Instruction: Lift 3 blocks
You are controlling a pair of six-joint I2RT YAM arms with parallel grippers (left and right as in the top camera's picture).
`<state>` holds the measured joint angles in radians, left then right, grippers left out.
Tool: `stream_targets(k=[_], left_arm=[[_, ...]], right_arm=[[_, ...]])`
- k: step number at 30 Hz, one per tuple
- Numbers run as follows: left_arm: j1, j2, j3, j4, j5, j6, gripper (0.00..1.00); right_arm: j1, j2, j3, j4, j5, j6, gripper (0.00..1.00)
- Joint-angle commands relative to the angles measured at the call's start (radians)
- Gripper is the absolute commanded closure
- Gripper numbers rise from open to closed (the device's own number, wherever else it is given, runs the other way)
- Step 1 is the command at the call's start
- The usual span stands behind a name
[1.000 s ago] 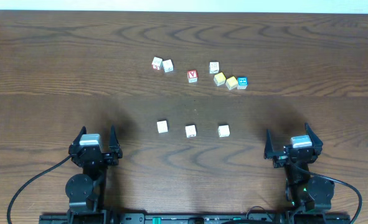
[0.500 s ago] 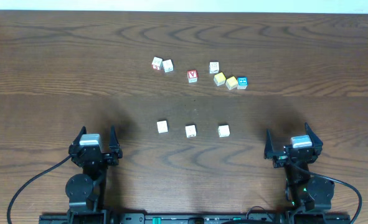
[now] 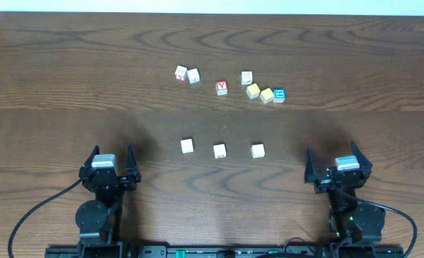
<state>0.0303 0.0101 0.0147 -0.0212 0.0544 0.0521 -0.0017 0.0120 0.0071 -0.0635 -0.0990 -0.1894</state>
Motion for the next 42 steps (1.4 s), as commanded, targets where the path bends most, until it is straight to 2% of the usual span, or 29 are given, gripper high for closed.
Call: stream_targets(k=[1,6,10,13,16,18,20,23,26,29,33,35,37,40,42], left_arm=[[0.003,-0.006,-0.011,-0.011,0.101,-0.048,0.24],[0.003,-0.006,-0.011,0.098,0.594,-0.253,0.24],[0.003,-0.006,-0.011,0.393,0.872,-0.280,0.24],[0.003,-0.006,-0.011,0.684,0.949,-0.280,0.24],[0.003,-0.006,-0.008,0.905,0.941,-0.311,0.23],[0.003,-0.006,0.007,0.982,0.901,-0.383,0.24],[0.003,-0.005,0.034,0.974,0.883,-0.420,0.23],[0.003,0.005,0.088,0.929,0.879,-0.414,0.24],[0.006,0.048,0.189,0.796,0.845,-0.375,0.23],[0.017,0.145,0.349,0.554,0.822,-0.330,0.23],[0.055,0.399,0.668,0.109,0.818,-0.252,0.23],[0.070,0.546,0.834,-0.108,0.877,-0.183,0.23],[0.071,0.678,0.966,-0.256,0.984,-0.150,0.24],[0.071,0.827,1.076,-0.391,1.167,-0.150,0.23],[0.071,0.896,1.093,-0.370,1.250,-0.150,0.23]], right_arm=[[-0.004,-0.005,-0.002,-0.004,0.005,-0.003,0.01],[-0.004,-0.005,-0.002,-0.004,0.005,-0.003,0.01],[-0.004,-0.005,-0.002,-0.004,0.005,-0.003,0.01],[-0.004,-0.005,-0.002,-0.004,0.005,-0.003,0.01],[-0.004,-0.005,-0.002,-0.004,0.005,-0.003,0.01],[-0.004,-0.005,-0.002,-0.004,0.005,-0.003,0.01],[-0.004,-0.005,-0.002,-0.004,0.005,-0.003,0.01],[-0.004,-0.005,-0.002,-0.004,0.005,-0.003,0.01],[-0.004,-0.005,-0.002,-0.004,0.005,-0.003,0.01],[-0.004,-0.005,-0.002,-0.004,0.005,-0.003,0.01],[-0.004,-0.005,-0.002,-0.004,0.005,-0.003,0.01],[-0.004,-0.005,-0.002,-0.004,0.005,-0.003,0.01],[-0.004,-0.005,-0.002,-0.004,0.005,-0.003,0.01],[-0.004,-0.005,-0.002,-0.004,0.005,-0.003,0.01],[-0.004,-0.005,-0.002,-0.004,0.005,-0.003,0.01]])
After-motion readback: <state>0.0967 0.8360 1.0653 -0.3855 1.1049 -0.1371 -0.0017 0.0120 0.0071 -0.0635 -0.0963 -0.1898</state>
